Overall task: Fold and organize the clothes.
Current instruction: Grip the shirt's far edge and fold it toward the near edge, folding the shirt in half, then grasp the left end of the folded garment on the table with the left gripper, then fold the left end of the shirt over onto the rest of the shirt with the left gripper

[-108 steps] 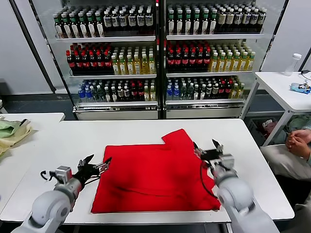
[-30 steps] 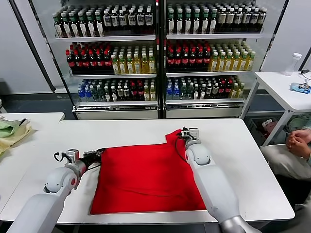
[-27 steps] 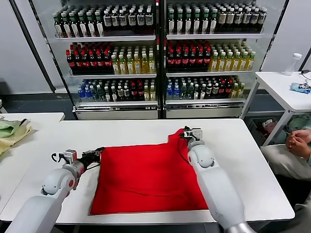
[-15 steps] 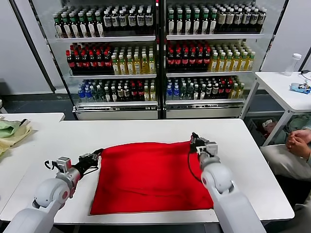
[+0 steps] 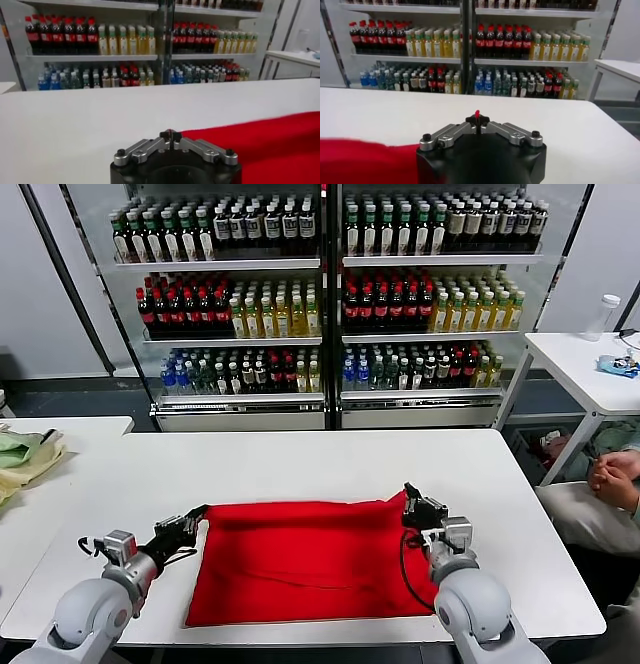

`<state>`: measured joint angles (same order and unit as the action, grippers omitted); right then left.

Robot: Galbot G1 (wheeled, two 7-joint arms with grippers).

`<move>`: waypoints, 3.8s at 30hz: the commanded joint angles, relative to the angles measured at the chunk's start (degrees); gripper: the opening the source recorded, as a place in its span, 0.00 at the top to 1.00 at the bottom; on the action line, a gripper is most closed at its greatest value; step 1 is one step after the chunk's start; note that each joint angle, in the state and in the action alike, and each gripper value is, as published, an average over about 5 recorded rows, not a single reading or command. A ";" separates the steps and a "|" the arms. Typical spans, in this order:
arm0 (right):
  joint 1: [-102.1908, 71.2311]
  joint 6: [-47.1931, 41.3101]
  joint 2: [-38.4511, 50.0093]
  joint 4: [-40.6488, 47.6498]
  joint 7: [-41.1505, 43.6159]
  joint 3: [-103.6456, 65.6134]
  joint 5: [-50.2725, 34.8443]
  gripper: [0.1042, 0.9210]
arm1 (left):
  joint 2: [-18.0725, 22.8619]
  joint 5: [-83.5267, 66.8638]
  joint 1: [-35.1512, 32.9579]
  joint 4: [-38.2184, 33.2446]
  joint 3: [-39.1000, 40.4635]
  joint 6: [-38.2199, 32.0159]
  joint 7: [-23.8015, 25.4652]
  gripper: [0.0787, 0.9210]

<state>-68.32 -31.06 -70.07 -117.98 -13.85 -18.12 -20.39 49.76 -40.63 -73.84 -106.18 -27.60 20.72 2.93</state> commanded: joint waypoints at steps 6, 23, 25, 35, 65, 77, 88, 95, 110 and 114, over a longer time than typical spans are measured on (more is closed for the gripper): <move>-8.63 -1.05 1.10 -6.89 -0.89 -1.84 0.31 0.99 | -0.65 0.60 -11.21 -10.06 -3.84 6.62 -1.52 0.99; -11.22 -0.89 0.68 -6.06 -1.62 -2.70 1.20 0.99 | -2.27 -1.80 -13.27 -13.41 -7.63 12.62 -2.68 0.99; -11.56 -0.87 0.66 -6.23 -1.65 -2.75 1.21 0.99 | -2.46 -1.98 -13.95 -14.04 -7.85 12.65 -2.48 0.99; -17.12 -2.03 0.64 -8.83 -2.51 -1.75 2.06 0.98 | -3.38 0.68 -16.87 -15.11 -7.53 12.78 -4.19 0.99; -23.72 -2.01 -1.09 -18.86 -3.09 -3.15 7.44 0.12 | 12.95 0.84 -13.67 -13.72 1.89 8.49 -26.77 0.12; -23.63 -2.02 -1.69 -18.08 -3.18 -2.42 8.29 0.12 | 13.72 0.71 -13.37 -12.85 3.10 6.70 -26.40 0.36; -23.20 -2.02 -2.40 -17.26 -3.29 -1.86 8.56 0.12 | 15.38 3.98 -14.06 -12.19 5.44 5.67 -26.34 0.73; -22.88 -2.02 -2.23 -16.96 -3.27 -1.79 8.55 0.12 | 15.22 3.24 -13.14 -16.45 0.44 7.68 -25.53 0.94; -21.72 -2.02 -1.90 -16.73 -3.30 -1.85 8.34 0.12 | 8.60 11.68 -14.69 -10.86 -35.38 11.56 -14.67 0.98; -21.37 -2.02 -1.92 -16.45 -3.35 -1.97 8.37 0.12 | 7.93 5.69 -15.02 -12.93 -34.48 11.50 -15.13 0.98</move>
<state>-89.94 -33.09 -71.95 -134.57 -17.14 -20.02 -12.05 60.33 -33.70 -88.37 -120.70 -46.88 31.23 -17.00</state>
